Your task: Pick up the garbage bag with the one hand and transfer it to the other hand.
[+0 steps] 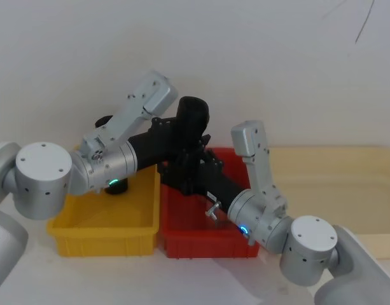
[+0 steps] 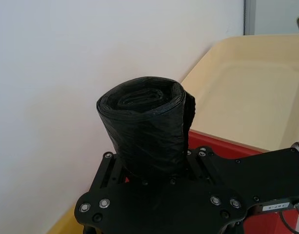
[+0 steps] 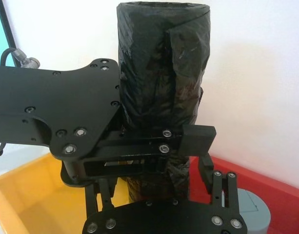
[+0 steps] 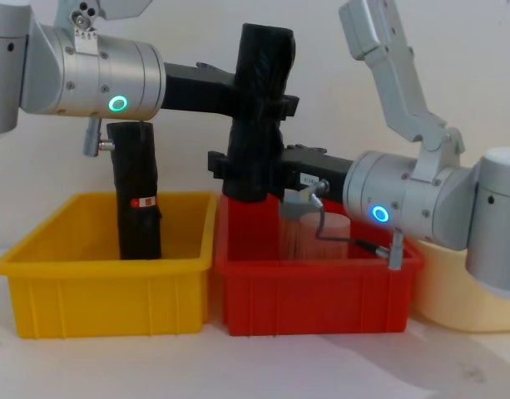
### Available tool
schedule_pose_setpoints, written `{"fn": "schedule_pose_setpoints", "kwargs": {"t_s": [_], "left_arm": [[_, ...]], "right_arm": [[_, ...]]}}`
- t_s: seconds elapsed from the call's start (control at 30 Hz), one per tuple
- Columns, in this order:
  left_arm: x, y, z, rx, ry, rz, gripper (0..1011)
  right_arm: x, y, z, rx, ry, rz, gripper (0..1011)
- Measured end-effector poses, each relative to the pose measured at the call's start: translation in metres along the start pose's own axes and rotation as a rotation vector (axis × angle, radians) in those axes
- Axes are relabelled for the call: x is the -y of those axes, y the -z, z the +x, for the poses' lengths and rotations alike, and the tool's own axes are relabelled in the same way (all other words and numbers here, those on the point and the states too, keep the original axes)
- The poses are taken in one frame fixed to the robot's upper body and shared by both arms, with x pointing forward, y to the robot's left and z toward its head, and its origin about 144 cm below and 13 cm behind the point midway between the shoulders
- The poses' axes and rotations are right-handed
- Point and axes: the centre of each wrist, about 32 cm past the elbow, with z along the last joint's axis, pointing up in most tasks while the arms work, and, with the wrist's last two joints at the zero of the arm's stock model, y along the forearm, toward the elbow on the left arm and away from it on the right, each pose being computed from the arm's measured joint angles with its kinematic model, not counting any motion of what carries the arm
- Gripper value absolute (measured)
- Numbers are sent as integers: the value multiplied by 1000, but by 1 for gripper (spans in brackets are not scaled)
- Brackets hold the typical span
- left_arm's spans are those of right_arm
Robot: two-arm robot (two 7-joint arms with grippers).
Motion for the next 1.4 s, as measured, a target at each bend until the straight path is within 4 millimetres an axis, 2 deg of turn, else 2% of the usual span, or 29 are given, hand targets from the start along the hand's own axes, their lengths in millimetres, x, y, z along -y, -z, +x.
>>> {"fn": "schedule_pose_setpoints", "kwargs": {"t_s": [0.17, 0.27, 0.73, 0.9, 1.03, 1.07, 1.13, 1.2, 1.37, 1.4], "left_arm": [[0, 0, 0, 0, 0, 0, 439], [0, 0, 0, 0, 0, 0, 439], [0, 0, 0, 0, 0, 0, 439], [0, 0, 0, 0, 0, 0, 439], [0, 0, 0, 0, 0, 0, 542], [0, 0, 0, 0, 0, 0, 542], [0, 0, 0, 0, 0, 0, 634], [0, 0, 0, 0, 0, 0, 662], [0, 0, 0, 0, 0, 0, 839], [0, 0, 0, 0, 0, 0, 850]], "right_arm": [[-1, 0, 0, -1, -3, 2, 981], [-2, -1, 0, -1, -5, 3, 915], [-4, -1, 0, -2, -10, 5, 509], [-4, -2, 0, -2, -10, 5, 510], [-4, -2, 0, -3, -10, 5, 509], [-4, -2, 0, -3, -10, 5, 509], [-4, -2, 0, -3, -10, 6, 509], [-4, -2, 0, -3, -10, 6, 509], [-3, -2, 0, -7, -3, 4, 509], [-3, -2, 1, -7, -1, 4, 509]]}}
